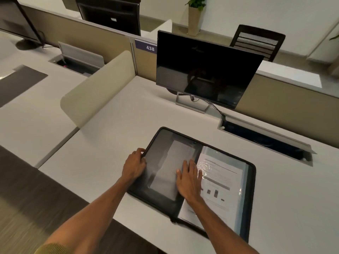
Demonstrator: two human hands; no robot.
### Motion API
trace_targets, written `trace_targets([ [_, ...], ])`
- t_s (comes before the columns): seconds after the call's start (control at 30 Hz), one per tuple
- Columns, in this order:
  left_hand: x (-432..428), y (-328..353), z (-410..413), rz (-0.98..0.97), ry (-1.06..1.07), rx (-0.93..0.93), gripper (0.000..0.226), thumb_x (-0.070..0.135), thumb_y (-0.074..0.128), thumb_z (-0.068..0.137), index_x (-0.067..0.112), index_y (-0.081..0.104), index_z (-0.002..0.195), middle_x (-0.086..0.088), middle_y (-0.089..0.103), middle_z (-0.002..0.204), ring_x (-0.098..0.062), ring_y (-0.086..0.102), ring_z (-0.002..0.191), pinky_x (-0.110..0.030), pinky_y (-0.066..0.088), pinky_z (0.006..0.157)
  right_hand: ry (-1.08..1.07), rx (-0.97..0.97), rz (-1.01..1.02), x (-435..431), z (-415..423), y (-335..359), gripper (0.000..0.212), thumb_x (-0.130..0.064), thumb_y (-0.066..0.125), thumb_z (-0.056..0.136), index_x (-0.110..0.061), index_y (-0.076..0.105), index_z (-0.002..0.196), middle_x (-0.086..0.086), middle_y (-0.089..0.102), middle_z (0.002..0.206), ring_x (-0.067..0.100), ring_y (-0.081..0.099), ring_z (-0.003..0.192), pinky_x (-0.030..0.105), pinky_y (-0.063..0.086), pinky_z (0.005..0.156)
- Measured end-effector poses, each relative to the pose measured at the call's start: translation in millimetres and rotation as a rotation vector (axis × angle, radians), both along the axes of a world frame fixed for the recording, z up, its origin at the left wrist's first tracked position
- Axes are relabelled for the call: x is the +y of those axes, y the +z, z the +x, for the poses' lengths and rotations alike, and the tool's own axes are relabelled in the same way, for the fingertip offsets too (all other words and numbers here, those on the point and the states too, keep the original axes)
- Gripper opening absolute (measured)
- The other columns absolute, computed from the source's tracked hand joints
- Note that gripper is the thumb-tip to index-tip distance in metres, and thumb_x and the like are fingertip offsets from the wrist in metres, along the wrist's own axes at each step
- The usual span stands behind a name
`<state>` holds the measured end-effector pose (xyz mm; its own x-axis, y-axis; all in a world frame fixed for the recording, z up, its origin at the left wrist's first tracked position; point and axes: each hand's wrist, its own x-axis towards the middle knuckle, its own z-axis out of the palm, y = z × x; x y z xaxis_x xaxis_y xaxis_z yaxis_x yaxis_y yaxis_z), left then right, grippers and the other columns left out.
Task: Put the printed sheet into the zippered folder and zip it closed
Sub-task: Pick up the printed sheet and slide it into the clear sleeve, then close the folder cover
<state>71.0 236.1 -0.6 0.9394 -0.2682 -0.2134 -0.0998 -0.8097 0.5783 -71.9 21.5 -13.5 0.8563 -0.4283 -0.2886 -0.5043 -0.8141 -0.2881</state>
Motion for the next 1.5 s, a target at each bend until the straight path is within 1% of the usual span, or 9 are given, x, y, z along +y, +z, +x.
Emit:
trace_targets([
  [0.4, 2.4, 74.1, -1.1, -0.415, 0.181, -0.04, 0.018, 0.031, 0.064, 0.098, 0.034, 0.079, 0.109, 0.007, 0.079, 0.086, -0.014, 0.074, 0.079, -0.037, 0.062, 0.078, -0.032, 0.02, 0.321, -20.8, 3.3, 25.2, 0.067, -0.057, 0.025, 0.11, -0.023, 0.015, 0.167, 0.006, 0.003, 0.176, 0.032, 0.009, 0.162, 0.055, 0.011, 0.13],
  [0.5, -7.2, 101.5, -10.7, -0.585, 0.144, 0.011, 0.022, 0.02, 0.061, 0.103, 0.025, 0.083, 0.104, -0.006, 0.079, 0.085, -0.028, 0.072, 0.071, -0.04, 0.062, 0.062, -0.049, -0.018, 0.42, -22.8, -1.7, 45.8, 0.068, -0.055, 0.031, 0.11, -0.024, 0.013, 0.167, 0.004, 0.008, 0.176, 0.032, 0.015, 0.161, 0.057, 0.016, 0.129],
  [0.67, -49.6, 136.8, -39.5, -0.668, 0.057, -0.03, 0.023, 0.018, 0.06, 0.106, 0.021, 0.082, 0.108, -0.007, 0.077, 0.088, -0.025, 0.07, 0.07, -0.035, 0.059, 0.058, -0.133, -0.291, 0.633, -13.0, -14.1, 89.2, 0.067, -0.055, 0.043, 0.107, -0.032, 0.018, 0.165, 0.001, 0.022, 0.173, 0.029, 0.032, 0.155, 0.058, 0.035, 0.122],
  [0.83, -100.3, 153.5, -77.4, -0.698, -0.048, -0.116, 0.022, 0.017, 0.059, 0.105, 0.022, 0.079, 0.115, 0.002, 0.077, 0.101, -0.02, 0.073, 0.08, -0.03, 0.06, 0.059, -0.193, -0.51, 0.696, -26.8, -41.4, 128.9, 0.041, -0.042, 0.051, 0.108, -0.025, 0.051, 0.145, 0.002, 0.059, 0.145, 0.014, 0.061, 0.12, 0.033, 0.052, 0.1],
  [0.97, -134.6, 149.7, -104.0, -0.674, -0.184, -0.195, 0.026, 0.024, 0.058, 0.108, 0.029, 0.072, 0.129, 0.011, 0.075, 0.12, -0.013, 0.073, 0.099, -0.035, 0.067, 0.072, -0.221, -0.64, 0.732, -47.7, -62.5, 142.0, 0.028, -0.046, 0.054, 0.104, -0.031, 0.064, 0.125, -0.009, 0.07, 0.117, 0.014, 0.07, 0.103, 0.044, 0.062, 0.093],
  [1.1, -162.6, 135.1, -122.7, -0.528, -0.336, -0.257, 0.04, 0.043, 0.051, 0.109, 0.044, 0.057, 0.149, 0.019, 0.064, 0.146, -0.006, 0.066, 0.124, -0.038, 0.058, 0.104, -0.3, -0.735, 0.755, -70.3, -83.4, 159.6, 0.022, -0.041, 0.054, 0.106, -0.027, 0.065, 0.118, -0.006, 0.072, 0.112, 0.016, 0.075, 0.092, 0.035, 0.065, 0.078],
  [1.27, -192.2, 120.4, -148.0, -0.414, -0.495, -0.23, 0.047, 0.055, 0.041, 0.112, 0.053, 0.038, 0.159, 0.015, 0.05, 0.161, -0.013, 0.052, 0.146, -0.042, 0.053, 0.113, -0.394, -0.714, 0.681, -105.4, -109.4, 160.1, 0.022, -0.046, 0.061, 0.102, -0.026, 0.067, 0.109, -0.007, 0.072, 0.106, 0.019, 0.075, 0.09, 0.038, 0.067, 0.075],
  [1.37, -207.9, 108.0, -160.0, -0.338, -0.579, -0.219, 0.05, 0.055, 0.039, 0.113, 0.055, 0.029, 0.162, 0.019, 0.044, 0.165, -0.011, 0.045, 0.15, -0.041, 0.045, 0.119, -0.434, -0.68, 0.666, -126.0, -131.1, 159.2, 0.022, -0.037, 0.071, 0.098, -0.023, 0.068, 0.115, -0.005, 0.072, 0.108, 0.019, 0.074, 0.092, 0.03, 0.065, 0.067],
  [1.5, -224.8, 89.0, -176.0, -0.25, -0.733, -0.203, 0.055, 0.053, 0.036, 0.113, 0.049, 0.02, 0.166, 0.02, 0.022, 0.174, -0.007, 0.026, 0.159, -0.036, 0.031, 0.125, -0.49, -0.616, 0.534, -152.5, -157.5, 149.6, 0.017, -0.023, 0.075, 0.094, -0.017, 0.075, 0.11, -0.003, 0.075, 0.098, 0.018, 0.073, 0.086, 0.04, 0.067, 0.074],
])
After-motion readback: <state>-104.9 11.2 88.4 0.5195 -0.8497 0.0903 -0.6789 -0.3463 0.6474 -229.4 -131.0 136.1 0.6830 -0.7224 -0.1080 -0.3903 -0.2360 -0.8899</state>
